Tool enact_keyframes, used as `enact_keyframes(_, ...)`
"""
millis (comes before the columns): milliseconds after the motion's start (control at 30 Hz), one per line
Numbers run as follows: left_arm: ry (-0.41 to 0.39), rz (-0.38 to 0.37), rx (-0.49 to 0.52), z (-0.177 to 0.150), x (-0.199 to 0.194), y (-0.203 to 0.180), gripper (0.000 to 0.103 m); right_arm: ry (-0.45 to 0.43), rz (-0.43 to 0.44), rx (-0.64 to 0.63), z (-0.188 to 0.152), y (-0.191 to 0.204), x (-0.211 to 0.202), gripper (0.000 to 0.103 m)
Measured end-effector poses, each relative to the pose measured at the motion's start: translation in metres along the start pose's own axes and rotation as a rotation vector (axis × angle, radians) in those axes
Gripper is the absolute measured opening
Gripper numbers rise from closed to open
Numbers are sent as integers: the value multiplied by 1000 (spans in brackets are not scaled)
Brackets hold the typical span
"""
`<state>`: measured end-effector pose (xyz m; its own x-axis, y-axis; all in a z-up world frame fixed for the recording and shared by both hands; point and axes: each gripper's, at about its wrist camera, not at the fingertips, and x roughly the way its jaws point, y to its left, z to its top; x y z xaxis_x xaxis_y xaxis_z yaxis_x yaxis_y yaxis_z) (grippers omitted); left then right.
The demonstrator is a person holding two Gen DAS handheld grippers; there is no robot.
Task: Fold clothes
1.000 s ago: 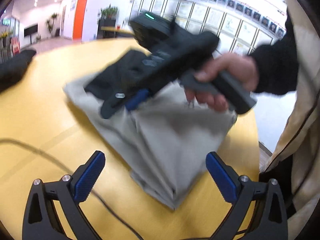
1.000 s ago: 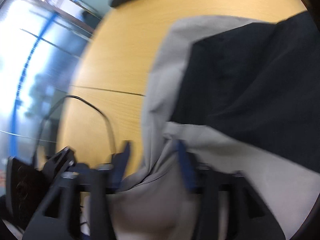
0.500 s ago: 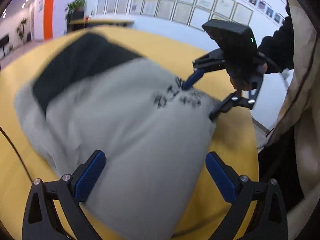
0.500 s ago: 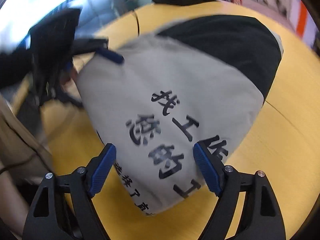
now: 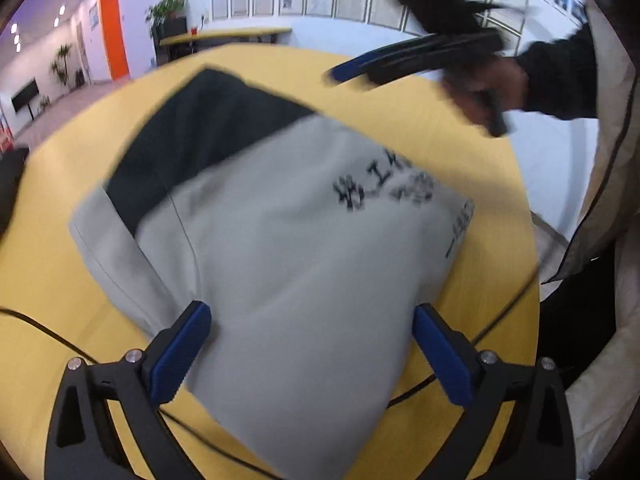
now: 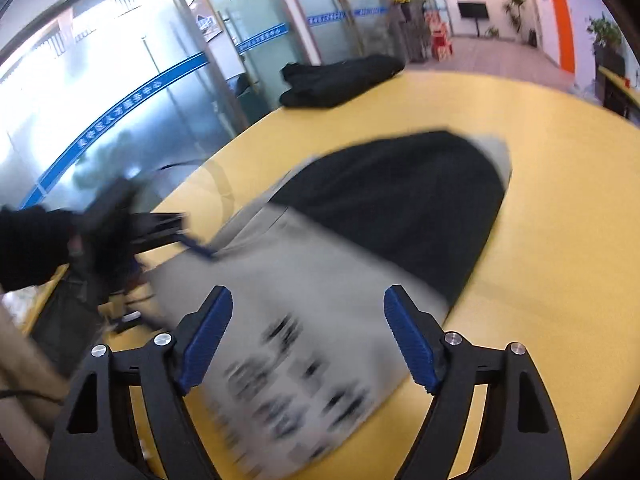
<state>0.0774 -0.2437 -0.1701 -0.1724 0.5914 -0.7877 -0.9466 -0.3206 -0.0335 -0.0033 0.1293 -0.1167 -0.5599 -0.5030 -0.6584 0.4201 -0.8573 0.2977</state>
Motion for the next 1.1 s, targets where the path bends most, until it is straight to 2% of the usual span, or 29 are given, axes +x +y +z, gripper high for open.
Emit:
enact_keyframes(33, -17, 5, 3, 4, -4, 1, 102, -8, -11, -9, 7, -12, 3, 79)
enact_keyframes(100, -47, -11, 4, 7, -10, 5, 102, -17, -22, 6, 17, -31, 44, 79)
enact_keyframes(167, -77, -45, 10, 15, 0, 1, 102, 67, -49, 58, 21, -65, 76, 81)
enact_keyframes(233, -19, -88, 18, 7, 24, -3, 102, 143, -71, 91, 23, -89, 106, 84)
enact_keyframes(300, 59, -121, 32, -6, 50, -8, 102, 150, -110, 10, 22, -77, 114, 91)
enact_keyframes(333, 66, -110, 52, -16, 58, -12, 102, 170, -131, -21, 22, -74, 115, 94)
enact_keyframes(400, 20, -103, 38, -28, 61, -12, 102, 184, -137, -31, 30, -73, 109, 92)
enact_keyframes(467, -21, -126, -40, -34, 59, -3, 102, 104, -100, -5, 49, -74, 92, 81)
enact_keyframes(533, -44, -137, -82, -36, 59, 1, 102, 3, -96, -5, 71, -78, 78, 82)
enact_keyframes(600, -54, -130, -85, -37, 63, 0, 102, -38, -105, -10, 89, -85, 77, 85)
enact_keyframes(633, -60, -125, -84, -38, 64, -1, 102, -3, -112, -7, 91, -91, 88, 86)
enact_keyframes(700, -68, -116, -86, -38, 65, -2, 102, 123, -128, 4, 87, -107, 122, 86)
enact_keyframes(800, -74, -103, -94, -38, 66, -2, 102, 156, -129, -30, 79, -108, 136, 94)
enact_keyframes(867, -57, -84, -142, -34, 62, -2, 103, 120, -108, -27, 84, -103, 124, 92)
enact_keyframes(933, -39, -62, -199, -31, 56, -2, 103, 74, -82, -18, 92, -98, 108, 85)
enact_keyframes(1000, -24, -36, -268, -29, 46, -1, 103, -20, -10, 0, 96, -86, 68, 85)
enact_keyframes(1100, 13, 25, -407, -47, 17, -17, 103, -137, 126, -21, 87, -56, -12, 89)
